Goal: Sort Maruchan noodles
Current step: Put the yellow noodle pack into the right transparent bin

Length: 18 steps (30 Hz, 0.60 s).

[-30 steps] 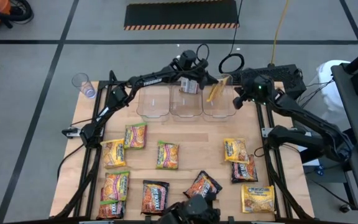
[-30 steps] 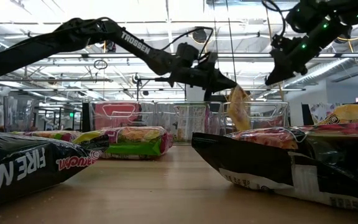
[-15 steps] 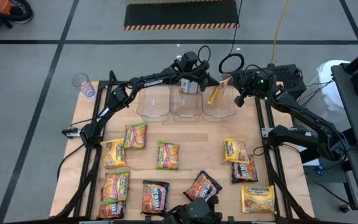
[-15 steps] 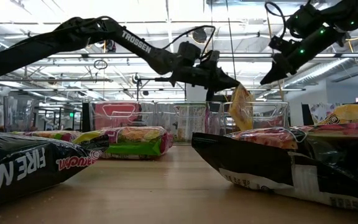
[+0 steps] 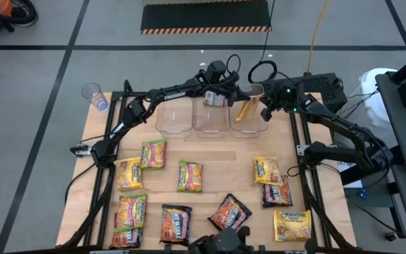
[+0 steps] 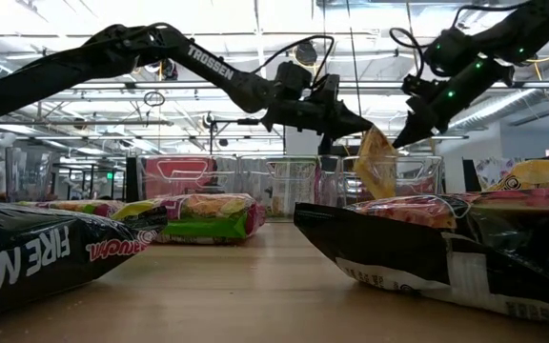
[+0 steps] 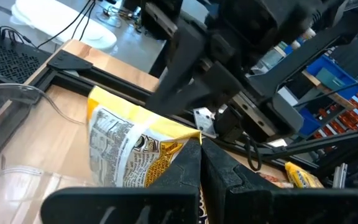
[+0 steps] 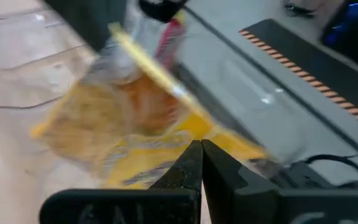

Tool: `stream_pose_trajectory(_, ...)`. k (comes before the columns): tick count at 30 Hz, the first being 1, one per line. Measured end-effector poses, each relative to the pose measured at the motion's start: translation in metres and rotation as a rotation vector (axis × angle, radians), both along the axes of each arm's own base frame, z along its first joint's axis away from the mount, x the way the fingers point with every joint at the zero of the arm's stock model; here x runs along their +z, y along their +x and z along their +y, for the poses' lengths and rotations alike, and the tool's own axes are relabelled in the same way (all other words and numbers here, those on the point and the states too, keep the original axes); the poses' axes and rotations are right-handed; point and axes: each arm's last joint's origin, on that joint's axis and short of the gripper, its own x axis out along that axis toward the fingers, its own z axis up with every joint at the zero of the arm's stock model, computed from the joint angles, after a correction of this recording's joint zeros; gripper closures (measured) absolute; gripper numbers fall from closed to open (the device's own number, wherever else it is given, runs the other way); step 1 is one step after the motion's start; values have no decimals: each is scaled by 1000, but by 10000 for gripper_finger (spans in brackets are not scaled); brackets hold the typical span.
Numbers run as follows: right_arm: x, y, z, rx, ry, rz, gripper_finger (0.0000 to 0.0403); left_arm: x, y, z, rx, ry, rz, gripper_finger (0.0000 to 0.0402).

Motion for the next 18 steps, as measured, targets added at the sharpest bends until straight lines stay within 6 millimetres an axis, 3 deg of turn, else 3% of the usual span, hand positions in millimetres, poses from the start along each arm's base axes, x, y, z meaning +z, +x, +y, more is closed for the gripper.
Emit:
stream_pose_trajectory(7, 11, -4, -1, -154, -84, -22, 403, 1, 0, 0, 0, -3, -7, 401)
stream_pose_trajectory(18, 15, -8, 4, -162, -72, -38, 375, 7, 1, 1, 24, -31, -44, 401)
